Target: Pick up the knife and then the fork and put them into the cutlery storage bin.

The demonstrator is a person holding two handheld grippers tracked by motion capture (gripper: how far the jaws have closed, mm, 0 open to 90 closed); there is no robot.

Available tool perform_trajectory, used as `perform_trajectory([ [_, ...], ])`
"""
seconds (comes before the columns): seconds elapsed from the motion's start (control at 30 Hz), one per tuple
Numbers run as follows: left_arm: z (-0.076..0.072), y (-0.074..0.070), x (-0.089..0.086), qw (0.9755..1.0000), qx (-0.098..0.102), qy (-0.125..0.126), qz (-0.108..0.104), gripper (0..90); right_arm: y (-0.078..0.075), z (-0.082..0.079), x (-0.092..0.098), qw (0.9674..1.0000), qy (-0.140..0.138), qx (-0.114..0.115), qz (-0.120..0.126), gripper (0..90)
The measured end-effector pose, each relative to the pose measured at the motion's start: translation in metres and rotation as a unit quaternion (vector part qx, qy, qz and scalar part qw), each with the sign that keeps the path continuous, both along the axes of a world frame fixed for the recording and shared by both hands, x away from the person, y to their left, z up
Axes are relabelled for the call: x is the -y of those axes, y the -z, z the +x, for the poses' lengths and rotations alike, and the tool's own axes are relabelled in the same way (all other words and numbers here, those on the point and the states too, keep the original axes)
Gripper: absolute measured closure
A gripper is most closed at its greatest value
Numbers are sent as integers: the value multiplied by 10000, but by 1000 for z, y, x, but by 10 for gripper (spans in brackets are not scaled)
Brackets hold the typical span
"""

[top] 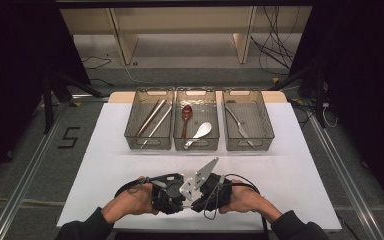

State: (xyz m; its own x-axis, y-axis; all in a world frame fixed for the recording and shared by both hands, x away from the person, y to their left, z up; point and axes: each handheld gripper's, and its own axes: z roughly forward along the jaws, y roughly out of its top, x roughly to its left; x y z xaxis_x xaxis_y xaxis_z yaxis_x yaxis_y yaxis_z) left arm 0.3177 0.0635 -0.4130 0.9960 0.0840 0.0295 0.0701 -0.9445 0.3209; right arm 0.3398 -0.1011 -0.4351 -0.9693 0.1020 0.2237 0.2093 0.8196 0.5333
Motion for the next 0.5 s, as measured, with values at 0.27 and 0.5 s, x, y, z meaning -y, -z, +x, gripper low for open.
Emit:
perform_trajectory([
  [0.27,5,-1,-4,9997,11,-217,-136,772,2,1,2,9996,51,79,-257,866],
  [0.5,14,-9,-16,9955,112,-760,-551,613,0,10,13,9984,522,146,-176,867],
])
